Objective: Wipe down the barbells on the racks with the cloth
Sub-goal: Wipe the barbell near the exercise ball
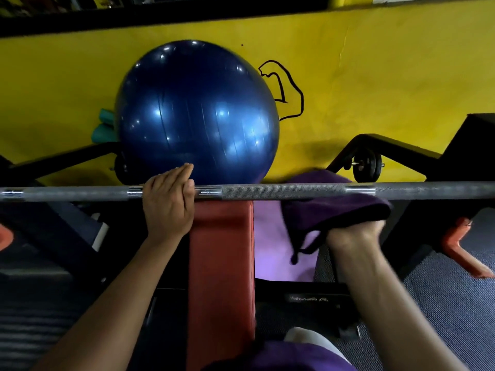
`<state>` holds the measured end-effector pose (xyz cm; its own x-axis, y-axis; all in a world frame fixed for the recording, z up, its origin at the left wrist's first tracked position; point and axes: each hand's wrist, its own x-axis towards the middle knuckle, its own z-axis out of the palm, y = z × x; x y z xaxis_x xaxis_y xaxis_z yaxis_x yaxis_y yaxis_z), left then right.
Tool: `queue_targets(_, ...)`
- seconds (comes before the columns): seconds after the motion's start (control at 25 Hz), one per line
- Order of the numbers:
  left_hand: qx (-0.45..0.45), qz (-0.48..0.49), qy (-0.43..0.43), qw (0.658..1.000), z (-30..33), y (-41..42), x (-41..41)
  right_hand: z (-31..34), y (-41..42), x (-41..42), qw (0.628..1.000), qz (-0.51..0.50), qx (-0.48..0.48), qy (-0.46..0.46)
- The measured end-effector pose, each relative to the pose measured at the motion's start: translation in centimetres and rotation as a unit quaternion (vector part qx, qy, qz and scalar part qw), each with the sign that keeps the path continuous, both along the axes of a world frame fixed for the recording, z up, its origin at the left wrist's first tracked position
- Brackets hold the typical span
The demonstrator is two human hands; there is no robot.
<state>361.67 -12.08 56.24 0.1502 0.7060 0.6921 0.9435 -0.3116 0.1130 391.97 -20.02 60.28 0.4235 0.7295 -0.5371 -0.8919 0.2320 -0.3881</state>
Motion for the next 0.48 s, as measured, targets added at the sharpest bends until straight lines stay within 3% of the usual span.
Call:
queue_targets(0.08, 0.004, -0.009, 0.001, 1.000, -0.1, 0.0, -0.4, -1.0, 0.5, 1.5, 1.000, 0.003, -0.007, 0.004)
queue_targets(0.28, -0.023, 0.052, 0.017, 0.998, 0.1, -0.1, 0.3, -1.0, 0.0, -4.8, 0.988, 0.142, -0.037, -0.057)
queue_targets(0.36, -0.047, 0.170, -0.058, 0.983, 0.2, 0.4, -0.7, 0.4, -0.5, -5.1, 0.986, 0.155, -0.032, -0.052)
queue_targets(0.48, -0.095, 0.307, -0.244, 0.915, 1.0, 1.7, -3.1, -1.4, -0.4, -1.2, 0.995, 0.091, -0.025, -0.017)
